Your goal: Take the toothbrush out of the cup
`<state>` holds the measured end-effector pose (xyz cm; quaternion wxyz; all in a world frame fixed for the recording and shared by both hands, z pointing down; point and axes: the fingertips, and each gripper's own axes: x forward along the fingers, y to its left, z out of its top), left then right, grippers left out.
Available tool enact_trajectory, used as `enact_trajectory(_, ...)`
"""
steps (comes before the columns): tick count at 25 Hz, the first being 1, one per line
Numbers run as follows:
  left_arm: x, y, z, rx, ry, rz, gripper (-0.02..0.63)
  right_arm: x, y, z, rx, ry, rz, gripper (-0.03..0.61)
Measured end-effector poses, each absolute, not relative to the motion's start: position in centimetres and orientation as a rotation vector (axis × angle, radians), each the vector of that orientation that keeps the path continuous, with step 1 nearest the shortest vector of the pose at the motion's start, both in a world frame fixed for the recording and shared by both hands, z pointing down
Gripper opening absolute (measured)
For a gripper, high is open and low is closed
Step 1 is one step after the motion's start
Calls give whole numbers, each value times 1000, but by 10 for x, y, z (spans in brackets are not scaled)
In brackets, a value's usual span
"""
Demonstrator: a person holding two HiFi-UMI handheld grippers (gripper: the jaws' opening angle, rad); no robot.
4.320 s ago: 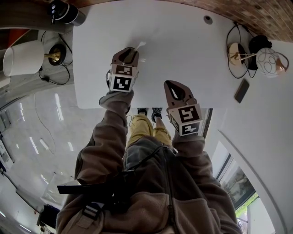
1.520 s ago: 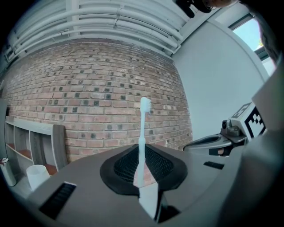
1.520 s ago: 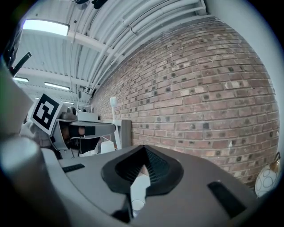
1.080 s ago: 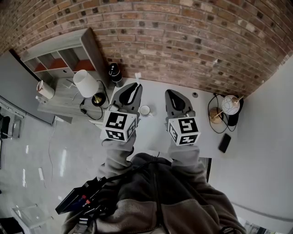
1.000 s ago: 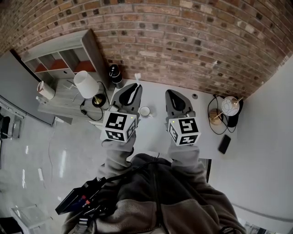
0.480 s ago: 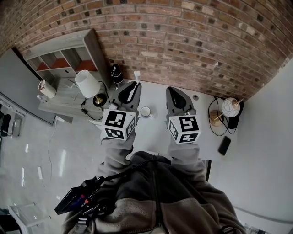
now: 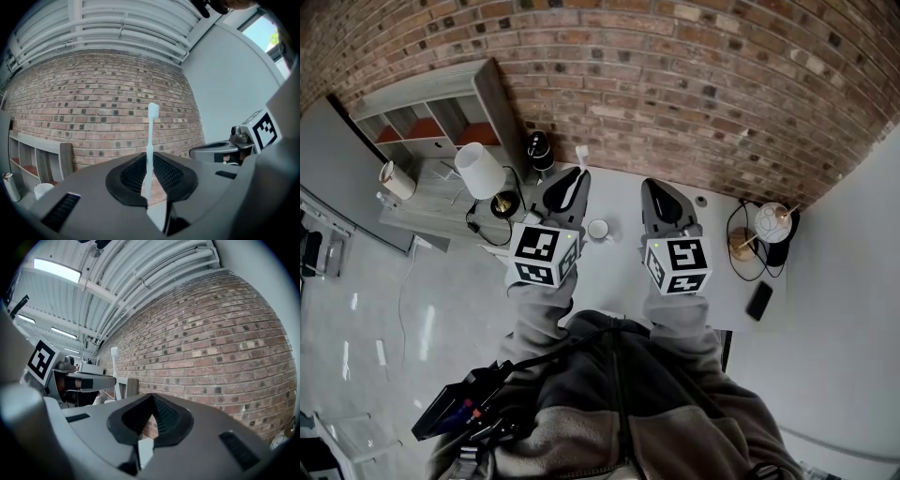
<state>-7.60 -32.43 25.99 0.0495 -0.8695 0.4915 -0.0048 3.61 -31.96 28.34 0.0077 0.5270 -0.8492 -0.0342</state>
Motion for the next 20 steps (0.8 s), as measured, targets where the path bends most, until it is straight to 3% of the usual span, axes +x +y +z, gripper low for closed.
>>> enact_trajectory(20,-75,-324,261,-2652,1497,-21,51,38,-319,282,1642,-2645,-127,1)
